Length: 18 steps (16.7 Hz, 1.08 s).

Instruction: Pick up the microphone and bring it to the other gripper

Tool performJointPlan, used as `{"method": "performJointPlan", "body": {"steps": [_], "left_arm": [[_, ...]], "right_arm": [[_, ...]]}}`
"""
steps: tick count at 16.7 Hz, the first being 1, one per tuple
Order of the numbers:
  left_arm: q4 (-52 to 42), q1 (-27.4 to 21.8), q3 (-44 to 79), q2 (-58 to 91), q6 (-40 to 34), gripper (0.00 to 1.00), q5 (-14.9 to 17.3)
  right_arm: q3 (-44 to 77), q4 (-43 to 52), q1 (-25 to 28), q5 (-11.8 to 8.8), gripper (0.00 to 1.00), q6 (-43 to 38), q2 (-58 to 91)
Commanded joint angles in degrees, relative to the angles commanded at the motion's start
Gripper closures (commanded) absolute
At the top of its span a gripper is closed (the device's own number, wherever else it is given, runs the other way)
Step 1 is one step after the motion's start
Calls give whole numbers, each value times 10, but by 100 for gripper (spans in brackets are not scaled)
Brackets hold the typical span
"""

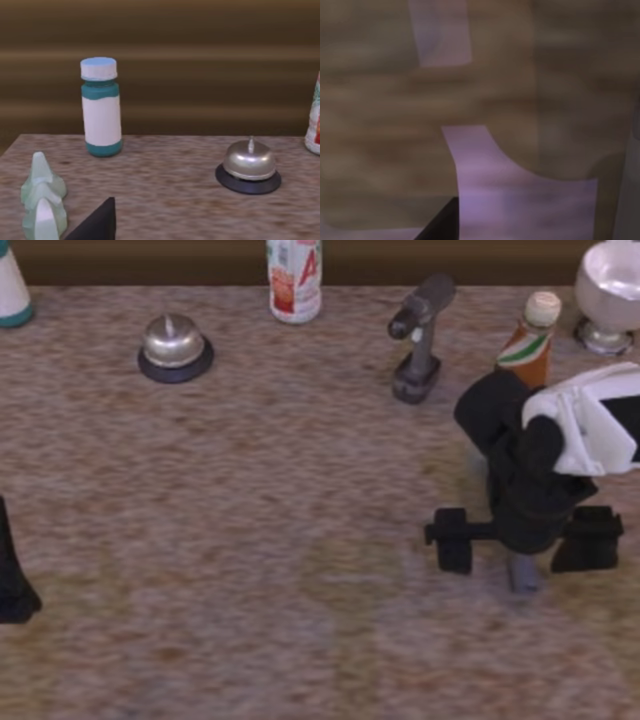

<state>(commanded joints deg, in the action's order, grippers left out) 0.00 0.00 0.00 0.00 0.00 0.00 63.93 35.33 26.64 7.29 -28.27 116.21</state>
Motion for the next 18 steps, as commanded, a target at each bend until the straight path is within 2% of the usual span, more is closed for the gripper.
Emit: {"method": "performJointPlan", "body": {"steps": [12, 18], "left_arm": [[0, 0, 0, 0, 0, 0, 0], [0, 0, 0, 0, 0, 0, 0]], "right_arm": [[0, 0, 0, 0, 98, 0, 0], [0, 0, 0, 0, 100, 0, 0]]}}
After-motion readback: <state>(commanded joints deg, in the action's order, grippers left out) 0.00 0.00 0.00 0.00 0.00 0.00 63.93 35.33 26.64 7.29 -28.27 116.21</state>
